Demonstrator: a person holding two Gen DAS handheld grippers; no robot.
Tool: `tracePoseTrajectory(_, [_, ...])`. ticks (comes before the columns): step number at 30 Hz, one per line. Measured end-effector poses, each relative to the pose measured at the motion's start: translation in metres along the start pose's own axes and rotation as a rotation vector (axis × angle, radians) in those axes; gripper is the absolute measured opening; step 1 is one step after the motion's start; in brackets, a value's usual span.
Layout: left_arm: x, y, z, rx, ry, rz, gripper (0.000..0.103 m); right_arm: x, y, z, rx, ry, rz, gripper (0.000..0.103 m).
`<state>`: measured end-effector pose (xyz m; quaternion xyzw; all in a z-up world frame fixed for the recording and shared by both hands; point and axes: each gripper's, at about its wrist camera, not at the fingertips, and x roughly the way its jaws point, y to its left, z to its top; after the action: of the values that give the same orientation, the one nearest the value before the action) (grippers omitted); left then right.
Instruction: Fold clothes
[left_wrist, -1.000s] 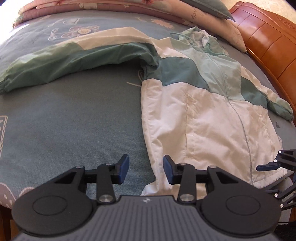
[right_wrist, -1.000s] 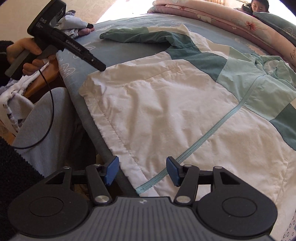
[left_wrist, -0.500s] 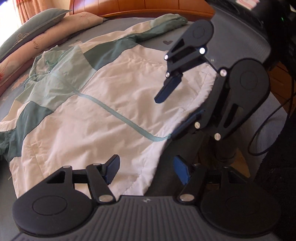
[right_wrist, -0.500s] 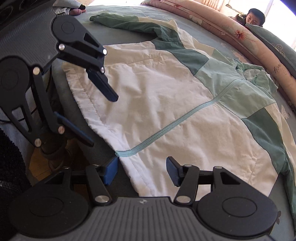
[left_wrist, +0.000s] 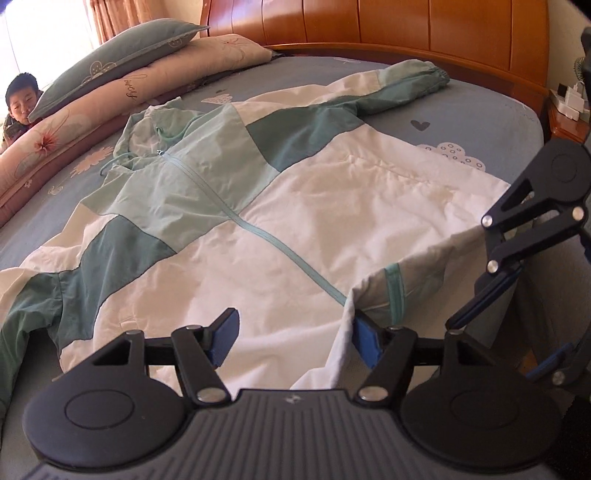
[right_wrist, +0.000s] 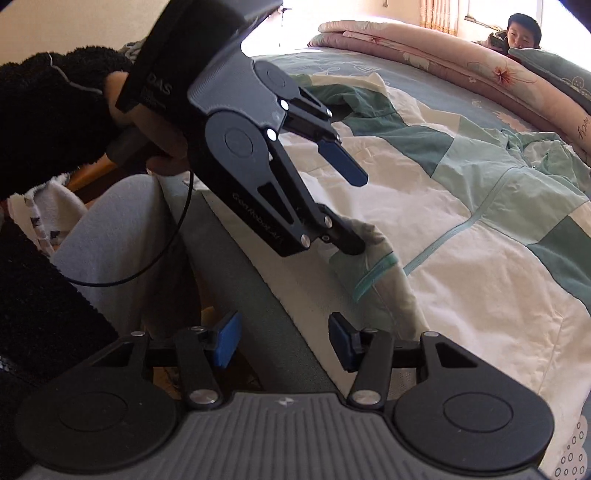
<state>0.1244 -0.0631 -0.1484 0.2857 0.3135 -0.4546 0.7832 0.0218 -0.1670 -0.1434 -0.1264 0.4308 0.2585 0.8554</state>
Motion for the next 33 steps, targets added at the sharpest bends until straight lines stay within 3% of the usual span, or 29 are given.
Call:
tracePoseTrajectory(4, [-0.015, -0.007, -0.008, 0.045, 0.004, -0.002, 0.068, 0.026, -0.001, -0.002, -0.055, 0.069, -0.094, 0.051])
tracePoseTrajectory(9, [-0.050, -0.038, -0.027, 0.210, -0.029, 0.079, 0.067, 0.022, -0.012, 0.006, -0.051, 0.052, -0.136, 0.050])
tracePoseTrajectory(13, [-0.074, -0.069, -0.041, 0.356, -0.095, 0.028, 0.067, 0.019, -0.031, 0.011, 0.024, 0.027, -0.142, 0.050])
tracePoseTrajectory(16, [-0.053, -0.083, -0.054, 0.485, 0.005, 0.058, 0.062, 0.019, -0.036, 0.012, 0.045, 0.027, -0.137, 0.050])
tracePoseTrajectory(18, [-0.034, -0.083, -0.065, 0.557, 0.081, 0.109, 0.049, 0.017, -0.035, 0.012, 0.038, 0.026, -0.142, 0.050])
tracePoseTrajectory(21, [-0.021, -0.072, -0.072, 0.577, 0.146, 0.131, 0.049, 0.017, -0.035, 0.014, 0.040, 0.023, -0.145, 0.050])
tracePoseTrajectory(25, [-0.020, -0.070, -0.077, 0.661, 0.163, 0.128, 0.050, 0.018, -0.044, 0.015, 0.069, 0.019, -0.137, 0.050])
tracePoseTrajectory(28, [-0.013, -0.075, -0.081, 0.743, 0.128, 0.226, 0.050, 0.018, -0.049, 0.017, 0.093, 0.016, -0.130, 0.050])
tracePoseTrajectory(33, [-0.014, -0.071, -0.074, 0.676, 0.093, 0.240, 0.050, 0.011, -0.037, 0.016, 0.042, -0.015, -0.088, 0.051])
